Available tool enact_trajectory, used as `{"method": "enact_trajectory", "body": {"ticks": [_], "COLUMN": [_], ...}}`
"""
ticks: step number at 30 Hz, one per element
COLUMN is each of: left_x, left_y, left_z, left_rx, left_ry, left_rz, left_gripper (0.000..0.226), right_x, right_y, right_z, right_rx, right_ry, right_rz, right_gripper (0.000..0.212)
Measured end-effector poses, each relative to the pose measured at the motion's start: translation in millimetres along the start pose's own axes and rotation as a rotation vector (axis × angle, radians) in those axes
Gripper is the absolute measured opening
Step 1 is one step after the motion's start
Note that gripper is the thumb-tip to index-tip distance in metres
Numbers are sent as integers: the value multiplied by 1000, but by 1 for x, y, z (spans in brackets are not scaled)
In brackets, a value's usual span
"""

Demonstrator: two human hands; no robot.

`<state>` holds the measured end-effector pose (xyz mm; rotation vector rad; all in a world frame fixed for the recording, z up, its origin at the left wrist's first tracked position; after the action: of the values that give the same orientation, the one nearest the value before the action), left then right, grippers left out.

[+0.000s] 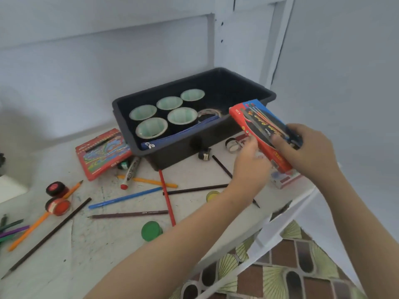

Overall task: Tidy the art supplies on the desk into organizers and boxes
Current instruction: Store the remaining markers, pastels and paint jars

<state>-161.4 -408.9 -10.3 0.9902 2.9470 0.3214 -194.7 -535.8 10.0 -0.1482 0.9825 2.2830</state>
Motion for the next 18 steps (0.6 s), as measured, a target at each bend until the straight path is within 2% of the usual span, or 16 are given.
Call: {"method": "enact_trajectory", "body": {"ticks": [6, 12, 18], "left_x": [-17, -31, -34], "left_y": [-39, -50, -49], "left_z": [14, 39, 41], "left_rx": [-157, -510, -586], "left_ry": [76, 130, 140], "left_rz": [73, 111, 98], "left_gripper": [67, 72, 75], "right_x": [-3, -2, -6], "right_y": [6, -7, -19], "right_z": [-36, -55, -64], "right_rx": [169, 222, 288], "right_ry": [-31, -41, -33], "right_rz": [-16, 9, 44], "right_gripper": [57, 50, 59]}}
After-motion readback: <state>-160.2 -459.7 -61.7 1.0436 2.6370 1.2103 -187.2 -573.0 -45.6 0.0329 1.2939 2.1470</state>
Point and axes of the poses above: each hand's wrist, its own x-axis away from the middle knuckle, its own y-axis out of the back of the hand, z = x × y, the point moved 4 cm from there along -x, towards the middle knuckle, and after that the axes turned 12 degrees about -x, right-handed, at the moved point
